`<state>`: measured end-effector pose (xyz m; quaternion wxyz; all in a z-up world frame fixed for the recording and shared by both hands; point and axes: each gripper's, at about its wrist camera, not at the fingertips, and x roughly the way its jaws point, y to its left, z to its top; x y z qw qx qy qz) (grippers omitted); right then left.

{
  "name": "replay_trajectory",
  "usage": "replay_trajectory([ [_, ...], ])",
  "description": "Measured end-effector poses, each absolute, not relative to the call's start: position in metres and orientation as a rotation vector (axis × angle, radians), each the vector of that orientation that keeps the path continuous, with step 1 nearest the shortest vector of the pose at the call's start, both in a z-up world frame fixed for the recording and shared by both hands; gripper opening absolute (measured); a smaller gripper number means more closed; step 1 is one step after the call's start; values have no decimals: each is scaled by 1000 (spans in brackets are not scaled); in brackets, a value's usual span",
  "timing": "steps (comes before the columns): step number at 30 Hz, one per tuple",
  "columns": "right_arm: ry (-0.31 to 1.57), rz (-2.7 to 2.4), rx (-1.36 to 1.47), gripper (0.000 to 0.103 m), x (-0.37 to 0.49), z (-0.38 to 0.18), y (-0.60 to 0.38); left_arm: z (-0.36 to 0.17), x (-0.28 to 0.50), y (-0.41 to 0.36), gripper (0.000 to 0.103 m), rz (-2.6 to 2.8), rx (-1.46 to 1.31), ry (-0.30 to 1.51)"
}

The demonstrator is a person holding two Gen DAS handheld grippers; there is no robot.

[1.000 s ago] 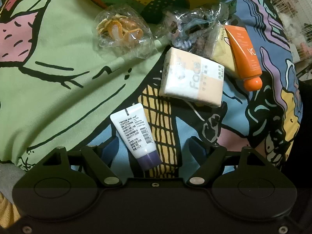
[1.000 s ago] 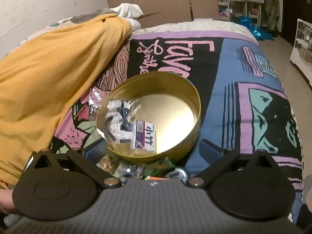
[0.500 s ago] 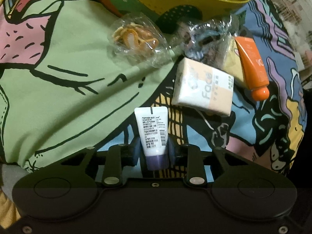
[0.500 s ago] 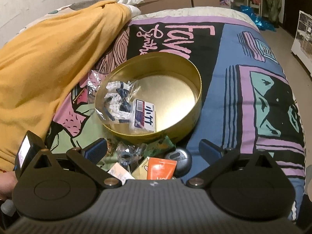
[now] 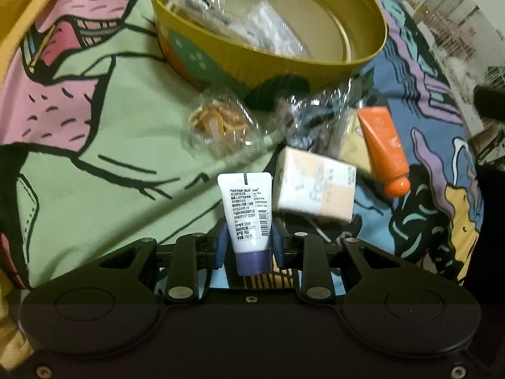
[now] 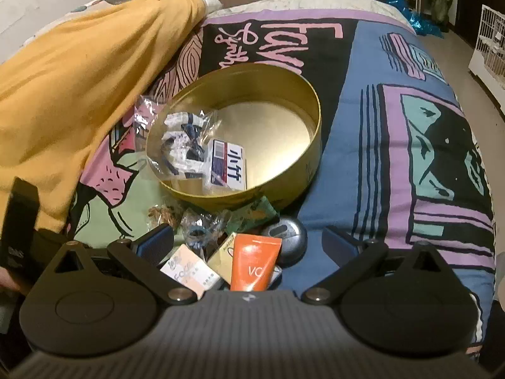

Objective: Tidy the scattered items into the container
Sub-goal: 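Carry the white tube over the gold tin and open the left tool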

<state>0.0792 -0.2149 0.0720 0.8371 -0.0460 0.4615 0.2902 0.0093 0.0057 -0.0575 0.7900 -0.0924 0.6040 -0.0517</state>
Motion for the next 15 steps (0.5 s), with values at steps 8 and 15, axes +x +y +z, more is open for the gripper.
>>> replay_trajectory([
  [8, 1015, 616, -118, 103, 77, 61, -212, -42, 4, 11, 26, -94, -190, 1247],
  [15, 1062, 618, -136, 103, 77, 46, -211, -27, 7, 16, 26, -71, -197, 1187],
])
